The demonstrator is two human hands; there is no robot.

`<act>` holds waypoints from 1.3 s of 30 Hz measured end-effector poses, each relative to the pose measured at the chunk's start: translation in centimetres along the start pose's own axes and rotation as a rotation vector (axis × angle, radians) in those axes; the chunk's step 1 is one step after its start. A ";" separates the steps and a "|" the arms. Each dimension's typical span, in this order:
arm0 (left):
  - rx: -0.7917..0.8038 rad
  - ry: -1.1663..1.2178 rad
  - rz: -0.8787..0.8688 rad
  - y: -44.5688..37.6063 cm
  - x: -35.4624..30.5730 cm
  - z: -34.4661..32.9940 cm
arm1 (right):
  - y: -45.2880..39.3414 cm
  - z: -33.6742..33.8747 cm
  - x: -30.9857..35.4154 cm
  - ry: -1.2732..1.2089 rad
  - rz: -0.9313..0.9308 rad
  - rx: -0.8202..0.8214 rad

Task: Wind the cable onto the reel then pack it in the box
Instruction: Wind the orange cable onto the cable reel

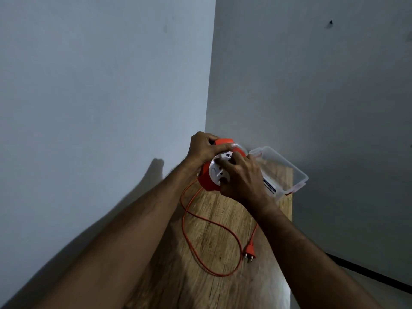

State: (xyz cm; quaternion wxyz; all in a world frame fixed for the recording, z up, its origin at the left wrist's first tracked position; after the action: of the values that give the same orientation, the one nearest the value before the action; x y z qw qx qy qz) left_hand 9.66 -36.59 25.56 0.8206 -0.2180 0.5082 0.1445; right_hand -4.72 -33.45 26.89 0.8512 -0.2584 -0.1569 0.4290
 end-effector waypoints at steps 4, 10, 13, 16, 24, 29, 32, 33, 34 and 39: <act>0.002 -0.006 0.006 0.0 0.0 -0.3 | 1.3 -0.3 -1.9 -0.239 -0.345 -0.094; 0.006 -0.081 -0.069 -0.1 -0.7 -0.8 | 5.5 -2.6 -4.4 -0.735 -1.117 -0.296; 0.010 -0.090 -0.103 0.2 -1.2 -1.0 | 7.3 -6.1 -3.9 -1.077 -1.464 -0.303; 0.038 -0.115 -0.124 0.3 -1.3 -1.2 | 8.0 -8.2 -2.3 -1.460 -1.723 -0.379; 0.063 -0.129 -0.121 0.1 -1.5 -0.8 | 7.9 -5.0 -2.6 -1.274 -1.413 -0.417; 0.062 -0.217 -0.152 -0.2 -1.6 -0.4 | 3.5 2.2 1.8 -0.205 -0.241 -0.245; 0.097 -0.222 -0.170 -0.5 -2.1 -0.5 | 3.5 -0.6 2.5 0.016 -0.096 -0.007; 0.108 -0.231 -0.171 -0.6 -2.2 -0.6 | 3.5 -0.5 2.6 0.038 -0.083 0.015; 0.123 -0.242 -0.172 -0.6 -2.4 -0.6 | 3.5 -0.4 2.7 0.051 -0.068 0.024; 0.225 -0.288 -0.190 -1.2 -3.1 -1.0 | 3.3 -1.2 2.8 0.040 0.020 0.111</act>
State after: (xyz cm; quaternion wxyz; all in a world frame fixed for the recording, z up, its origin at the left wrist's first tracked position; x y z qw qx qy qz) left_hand 8.07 -38.23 28.23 0.9139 -0.1491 0.3757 0.0382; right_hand -4.60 -29.93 24.14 0.8628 -0.2207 -0.1131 0.4405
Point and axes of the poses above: each hand's wrist, its own y-axis away from the middle knuckle, its own z-axis out of the back of the hand, x = y × z, the point moved 10 cm from there along -y, towards the middle knuckle, and after that the axes turned 1 degree about -x, right-handed, at the moved point
